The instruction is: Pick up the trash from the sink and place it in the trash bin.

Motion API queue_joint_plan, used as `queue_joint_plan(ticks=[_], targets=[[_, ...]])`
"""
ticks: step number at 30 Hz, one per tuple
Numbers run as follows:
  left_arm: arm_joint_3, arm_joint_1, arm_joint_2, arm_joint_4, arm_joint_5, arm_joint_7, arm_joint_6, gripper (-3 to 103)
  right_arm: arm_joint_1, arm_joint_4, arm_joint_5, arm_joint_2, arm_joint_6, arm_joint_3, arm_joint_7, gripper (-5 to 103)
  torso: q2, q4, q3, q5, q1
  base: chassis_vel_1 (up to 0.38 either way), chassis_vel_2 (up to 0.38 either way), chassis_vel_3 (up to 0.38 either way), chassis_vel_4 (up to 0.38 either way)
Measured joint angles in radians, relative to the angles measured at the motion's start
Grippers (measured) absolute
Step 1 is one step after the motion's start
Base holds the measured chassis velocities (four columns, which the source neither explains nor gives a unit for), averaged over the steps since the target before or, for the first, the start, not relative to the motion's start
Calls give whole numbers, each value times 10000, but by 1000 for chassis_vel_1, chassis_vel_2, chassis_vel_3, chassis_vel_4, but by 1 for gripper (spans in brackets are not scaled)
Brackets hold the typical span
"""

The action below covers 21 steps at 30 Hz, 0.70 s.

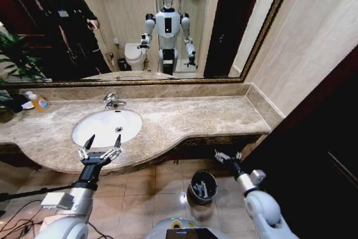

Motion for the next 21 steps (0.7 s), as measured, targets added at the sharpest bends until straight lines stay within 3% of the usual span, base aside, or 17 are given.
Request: queue_joint_plan(ticks=[3,7,11,15,18,21], targets=[[0,0,0,0,0,0,0,100,457,1016,206,-286,-624,-254,700,100,0,0,0,-1,0,0,0,0,0],[0,0,0,0,0,0,0,100,778,1401,361,-434,-690,-352,819,100,0,0,0,-2,0,0,0,0,0],[0,0,0,0,0,0,0,100,1001,1235,101,-499,-443,-383,763,100,0,0,0,-2,0,0,0,0,0],[0,0,1,0,0,0,0,100,1188,354,-1565,-501,403,-456,915,100,0,0,0,1,2,0,0,0,0],[0,0,0,0,0,0,0,100,1219,20,-2022,-508,606,-452,934,100,0,0,0,1,2,0,0,0,0],[0,0,0,0,0,0,0,100,1211,-4,-1671,-520,355,-463,1007,100,0,0,0,0,2,0,0,0,0]])
